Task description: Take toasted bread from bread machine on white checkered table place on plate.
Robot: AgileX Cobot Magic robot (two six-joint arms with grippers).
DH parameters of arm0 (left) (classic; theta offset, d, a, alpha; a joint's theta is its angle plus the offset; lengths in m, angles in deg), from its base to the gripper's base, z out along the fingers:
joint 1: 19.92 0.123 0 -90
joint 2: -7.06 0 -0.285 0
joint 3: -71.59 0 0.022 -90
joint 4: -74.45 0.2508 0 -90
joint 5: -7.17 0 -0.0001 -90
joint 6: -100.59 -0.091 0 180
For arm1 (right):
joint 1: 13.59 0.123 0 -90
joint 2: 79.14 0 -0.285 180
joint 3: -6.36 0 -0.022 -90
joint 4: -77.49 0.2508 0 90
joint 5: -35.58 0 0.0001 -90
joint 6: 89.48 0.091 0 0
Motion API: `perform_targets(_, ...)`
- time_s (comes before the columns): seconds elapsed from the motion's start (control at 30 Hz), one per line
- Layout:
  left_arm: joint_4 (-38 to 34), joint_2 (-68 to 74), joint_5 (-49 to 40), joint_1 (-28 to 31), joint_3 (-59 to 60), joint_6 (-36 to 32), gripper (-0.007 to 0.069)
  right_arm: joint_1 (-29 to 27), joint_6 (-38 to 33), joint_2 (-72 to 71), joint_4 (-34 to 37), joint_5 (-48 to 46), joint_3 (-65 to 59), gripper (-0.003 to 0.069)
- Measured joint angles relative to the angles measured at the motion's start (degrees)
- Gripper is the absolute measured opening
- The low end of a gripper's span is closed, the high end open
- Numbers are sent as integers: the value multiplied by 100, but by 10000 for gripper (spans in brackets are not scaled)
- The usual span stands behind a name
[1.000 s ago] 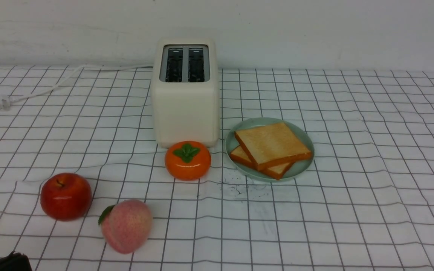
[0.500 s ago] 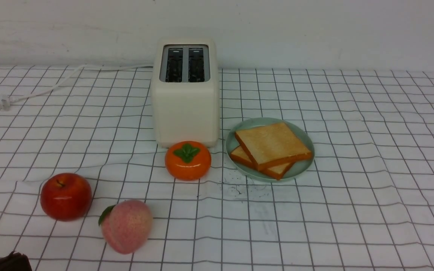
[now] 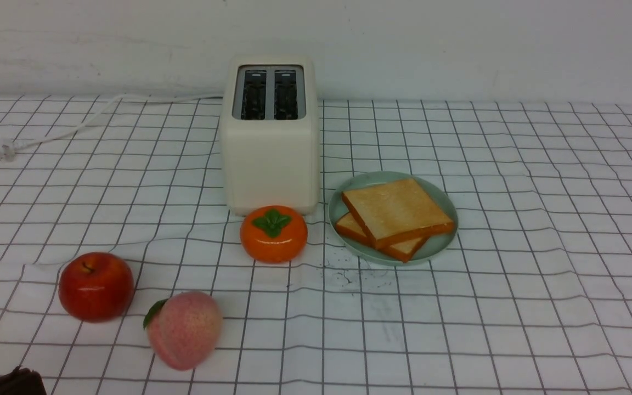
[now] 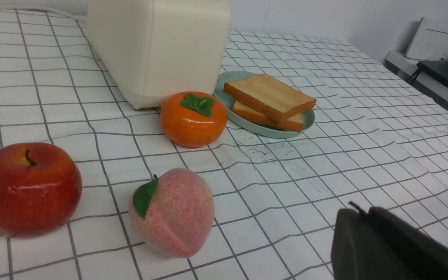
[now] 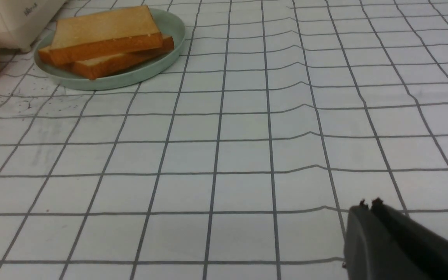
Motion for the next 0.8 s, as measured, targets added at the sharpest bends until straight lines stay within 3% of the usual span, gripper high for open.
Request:
perform_targets(0.27, 59, 0, -8, 11, 0, 0, 29, 0, 0, 0, 1, 0, 0, 0)
perform_targets(0.4, 20, -25, 601, 522, 0, -248, 16, 0, 0, 0, 1, 0, 0, 1)
perform_targets(0.5, -668, -36, 1212, 1749, 0, -1178, -13, 0, 0, 0, 1, 0, 0, 1)
perform_targets(0.57, -1007, -62, 1290, 2116, 0, -1556, -13, 0, 0, 0, -1, 0, 0, 1)
perform_targets(0.7, -2746, -442, 1394, 3514, 35, -3546, -13, 0, 5, 0, -6, -5, 0, 3)
perform_targets(0.8, -3606, -711, 1559, 4263, 248, -4579, -13, 0, 5, 0, -7, -5, 0, 3)
